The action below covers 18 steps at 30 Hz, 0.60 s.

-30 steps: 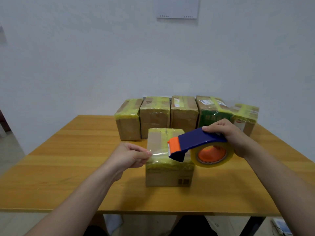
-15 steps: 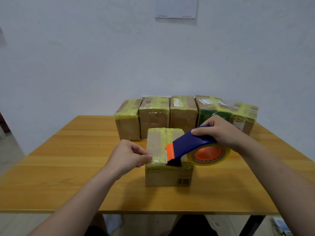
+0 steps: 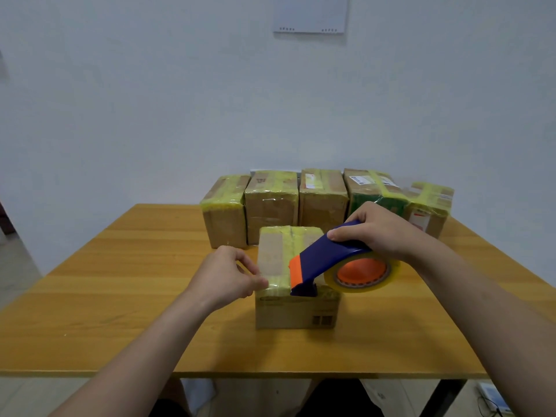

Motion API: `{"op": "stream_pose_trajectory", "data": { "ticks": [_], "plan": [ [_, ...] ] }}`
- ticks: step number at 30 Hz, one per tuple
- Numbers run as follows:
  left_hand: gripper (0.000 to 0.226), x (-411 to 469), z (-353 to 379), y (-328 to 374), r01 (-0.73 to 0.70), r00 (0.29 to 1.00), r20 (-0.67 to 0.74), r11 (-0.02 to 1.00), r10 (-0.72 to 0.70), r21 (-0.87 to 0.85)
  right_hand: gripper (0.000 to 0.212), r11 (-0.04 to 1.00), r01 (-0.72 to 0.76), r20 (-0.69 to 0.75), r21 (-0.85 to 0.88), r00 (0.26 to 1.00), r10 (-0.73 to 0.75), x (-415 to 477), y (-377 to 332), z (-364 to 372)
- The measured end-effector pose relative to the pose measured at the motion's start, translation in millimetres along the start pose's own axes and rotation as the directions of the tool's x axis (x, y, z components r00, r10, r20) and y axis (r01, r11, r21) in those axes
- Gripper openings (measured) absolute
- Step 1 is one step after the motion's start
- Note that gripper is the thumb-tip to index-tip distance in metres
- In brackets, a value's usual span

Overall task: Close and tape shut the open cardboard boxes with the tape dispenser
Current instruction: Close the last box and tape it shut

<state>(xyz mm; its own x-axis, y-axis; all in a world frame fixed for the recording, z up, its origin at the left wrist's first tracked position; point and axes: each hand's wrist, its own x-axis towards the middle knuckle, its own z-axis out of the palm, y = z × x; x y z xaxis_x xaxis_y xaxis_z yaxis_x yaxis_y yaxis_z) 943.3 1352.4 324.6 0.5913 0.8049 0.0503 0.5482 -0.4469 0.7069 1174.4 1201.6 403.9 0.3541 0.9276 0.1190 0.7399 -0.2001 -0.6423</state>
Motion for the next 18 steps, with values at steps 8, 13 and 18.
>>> {"op": "stream_pose_trajectory", "data": {
  "ticks": [8,13,18],
  "plan": [
    [0.039,11.4,-11.6,-24.7,0.31,0.892,0.423,0.898,-0.162,-0.311,0.037,0.993,-0.071,0.05,0.097,0.997,0.067,-1.2,8.0,-1.3],
    [0.022,22.0,10.3,-9.8,-0.251,0.961,-0.119,0.968,0.249,-0.008,0.039,0.993,-0.077,0.057,0.09,0.996,0.072,0.7,6.6,-1.3],
    [0.048,36.3,35.8,3.6,-0.358,0.92,0.23,0.918,0.316,0.172,0.038,0.992,-0.091,0.065,0.091,0.994,0.085,1.3,5.9,-1.7]
  ]
}}
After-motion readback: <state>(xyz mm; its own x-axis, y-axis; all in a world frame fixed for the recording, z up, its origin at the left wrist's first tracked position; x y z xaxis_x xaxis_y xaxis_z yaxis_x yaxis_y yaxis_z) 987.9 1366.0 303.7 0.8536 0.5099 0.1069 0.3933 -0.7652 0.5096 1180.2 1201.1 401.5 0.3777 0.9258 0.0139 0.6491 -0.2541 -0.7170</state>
